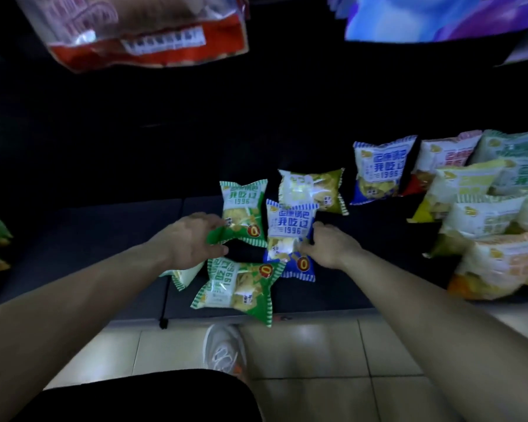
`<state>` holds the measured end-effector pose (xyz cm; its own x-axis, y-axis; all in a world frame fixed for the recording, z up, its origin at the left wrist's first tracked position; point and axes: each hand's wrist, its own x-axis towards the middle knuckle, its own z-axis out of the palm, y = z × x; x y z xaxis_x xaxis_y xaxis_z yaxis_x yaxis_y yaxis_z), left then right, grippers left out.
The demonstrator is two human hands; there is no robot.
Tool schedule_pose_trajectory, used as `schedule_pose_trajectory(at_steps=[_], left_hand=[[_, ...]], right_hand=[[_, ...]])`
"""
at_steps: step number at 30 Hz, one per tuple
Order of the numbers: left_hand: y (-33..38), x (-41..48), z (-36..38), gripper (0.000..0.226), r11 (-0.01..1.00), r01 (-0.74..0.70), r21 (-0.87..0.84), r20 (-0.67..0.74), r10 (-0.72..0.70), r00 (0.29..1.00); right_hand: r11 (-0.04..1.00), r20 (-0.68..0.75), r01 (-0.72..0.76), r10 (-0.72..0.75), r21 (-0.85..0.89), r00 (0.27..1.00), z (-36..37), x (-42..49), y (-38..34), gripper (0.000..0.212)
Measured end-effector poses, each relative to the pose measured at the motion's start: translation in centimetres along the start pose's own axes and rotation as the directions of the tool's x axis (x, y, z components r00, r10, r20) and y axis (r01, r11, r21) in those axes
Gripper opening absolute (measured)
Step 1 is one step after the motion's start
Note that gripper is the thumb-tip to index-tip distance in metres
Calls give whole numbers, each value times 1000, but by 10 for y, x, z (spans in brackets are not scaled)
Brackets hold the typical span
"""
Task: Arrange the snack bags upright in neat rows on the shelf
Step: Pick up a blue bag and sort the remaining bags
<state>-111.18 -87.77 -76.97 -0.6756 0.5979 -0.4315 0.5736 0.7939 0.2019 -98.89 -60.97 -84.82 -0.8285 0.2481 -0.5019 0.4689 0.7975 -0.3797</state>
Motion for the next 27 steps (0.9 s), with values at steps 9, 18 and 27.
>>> schedule_pose_trajectory(at_steps=[9, 18, 27], left_hand=[[3, 37, 13, 66, 992, -43, -122, 19, 46, 999], [26, 34, 18, 65, 996, -82, -24, 47, 83, 995], [66, 28, -17, 68, 992, -122, -27, -79, 119, 990]], right_hand=[[877, -44, -187, 230, 442, 972, 49, 56, -10, 88], [828, -227, 3, 150, 561, 962, 35, 58, 4, 58], [941, -334, 168, -64, 293, 940, -57, -10, 32, 73]])
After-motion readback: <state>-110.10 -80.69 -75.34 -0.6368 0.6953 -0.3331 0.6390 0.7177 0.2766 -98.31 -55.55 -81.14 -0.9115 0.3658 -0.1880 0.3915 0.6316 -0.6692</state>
